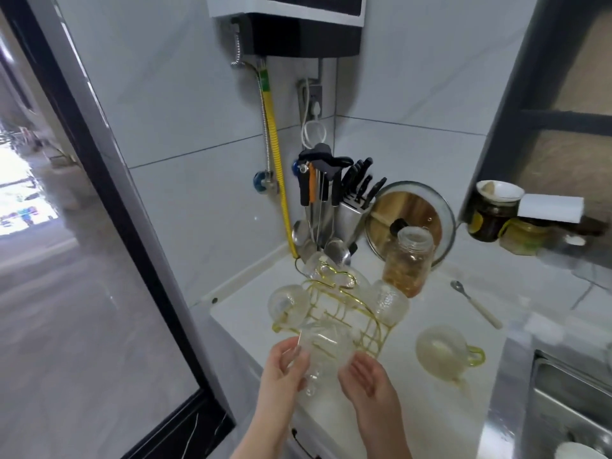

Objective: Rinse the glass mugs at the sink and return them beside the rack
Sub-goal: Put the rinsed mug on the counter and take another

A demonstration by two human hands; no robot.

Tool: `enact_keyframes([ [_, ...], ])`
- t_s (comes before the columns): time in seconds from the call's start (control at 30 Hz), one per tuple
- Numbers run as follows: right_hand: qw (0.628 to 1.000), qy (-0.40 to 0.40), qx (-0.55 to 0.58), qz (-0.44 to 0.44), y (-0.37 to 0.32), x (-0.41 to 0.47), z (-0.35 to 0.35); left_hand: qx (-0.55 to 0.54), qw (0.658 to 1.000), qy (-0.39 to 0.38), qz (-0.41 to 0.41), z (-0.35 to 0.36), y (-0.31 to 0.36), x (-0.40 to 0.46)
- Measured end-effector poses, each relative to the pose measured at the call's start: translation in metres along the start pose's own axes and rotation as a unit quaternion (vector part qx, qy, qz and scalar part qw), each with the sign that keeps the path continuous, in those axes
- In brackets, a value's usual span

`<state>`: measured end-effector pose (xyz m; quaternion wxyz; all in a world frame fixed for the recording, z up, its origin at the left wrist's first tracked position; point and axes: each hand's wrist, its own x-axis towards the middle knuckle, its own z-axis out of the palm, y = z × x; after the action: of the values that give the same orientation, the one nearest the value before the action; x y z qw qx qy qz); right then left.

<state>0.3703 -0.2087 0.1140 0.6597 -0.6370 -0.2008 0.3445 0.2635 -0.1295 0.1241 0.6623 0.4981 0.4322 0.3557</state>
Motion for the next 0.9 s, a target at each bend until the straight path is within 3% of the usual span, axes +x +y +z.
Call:
enact_keyframes([
  [0.23, 1.0, 0.007, -0.004, 0.029, 0.024, 0.063, 0.032, 0.065, 0.998, 0.022, 0.005, -0.014, -0.002, 0.068],
  [0.43, 0.998, 0.026, -0.03, 0.04, 0.032, 0.106, 0.036, 0.147, 0.989, -0.021, -0.007, -0.011, -0.009, 0.12],
  [0.73, 0.993, 0.06, -0.092, 0.052, 0.044, 0.122, 0.057, 0.213, 0.977, -0.029, -0.003, -0.019, -0.019, 0.155],
  [0.9, 0.985, 0.107, -0.12, 0.065, 0.053, 0.118, 0.066, 0.233, 0.97, -0.072, -0.006, -0.024, -0.028, 0.16],
])
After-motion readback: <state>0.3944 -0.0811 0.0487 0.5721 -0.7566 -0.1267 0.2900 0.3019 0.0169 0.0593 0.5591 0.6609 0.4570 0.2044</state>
